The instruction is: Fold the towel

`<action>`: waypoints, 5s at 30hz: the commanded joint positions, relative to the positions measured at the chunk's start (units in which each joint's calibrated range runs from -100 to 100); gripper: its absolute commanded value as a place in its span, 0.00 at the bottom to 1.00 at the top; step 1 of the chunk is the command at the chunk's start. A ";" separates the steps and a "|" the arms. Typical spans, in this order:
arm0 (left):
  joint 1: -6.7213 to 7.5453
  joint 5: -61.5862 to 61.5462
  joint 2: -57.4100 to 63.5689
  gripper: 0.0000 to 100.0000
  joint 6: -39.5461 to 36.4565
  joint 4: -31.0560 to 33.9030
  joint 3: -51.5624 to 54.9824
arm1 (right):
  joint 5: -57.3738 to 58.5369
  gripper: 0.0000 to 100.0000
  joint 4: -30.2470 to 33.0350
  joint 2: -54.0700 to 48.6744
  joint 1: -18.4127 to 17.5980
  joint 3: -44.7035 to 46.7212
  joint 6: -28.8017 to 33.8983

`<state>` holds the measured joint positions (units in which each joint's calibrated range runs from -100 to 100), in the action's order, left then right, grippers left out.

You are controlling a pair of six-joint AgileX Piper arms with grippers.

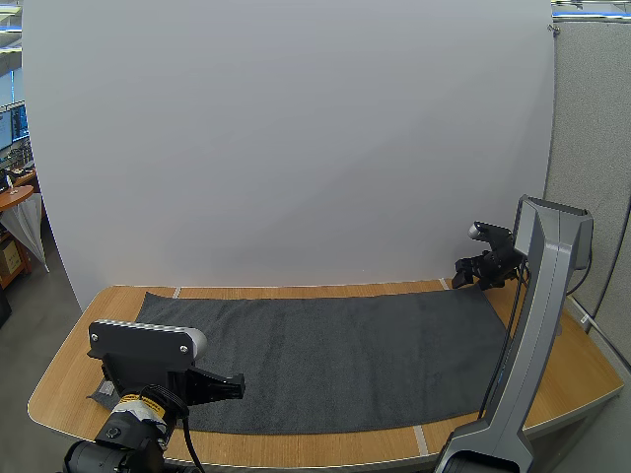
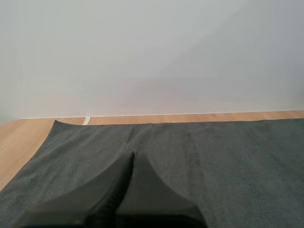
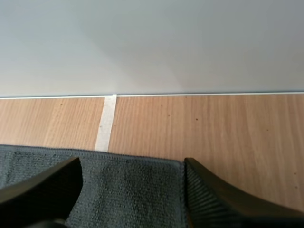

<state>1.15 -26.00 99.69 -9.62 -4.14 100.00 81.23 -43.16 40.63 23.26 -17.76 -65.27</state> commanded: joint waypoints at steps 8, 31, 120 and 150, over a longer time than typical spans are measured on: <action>0.20 1.32 0.31 0.00 -0.33 -0.23 0.00 | 3.89 1.00 -1.21 -0.18 0.17 -0.28 -1.47; 0.20 1.32 0.31 0.00 -0.33 -0.23 0.00 | 4.62 0.00 -0.87 -0.18 0.17 -0.28 -1.45; 0.20 1.32 0.31 0.00 -0.33 -0.23 0.00 | 18.77 0.00 -6.75 -15.89 -6.03 -0.28 3.79; 0.20 1.32 0.31 0.00 -0.33 -0.23 0.00 | 3.64 0.00 0.55 -39.81 -26.79 22.49 12.76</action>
<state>1.15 -26.00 99.69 -9.62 -4.14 100.00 91.29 -44.97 3.54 -0.35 2.15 -54.28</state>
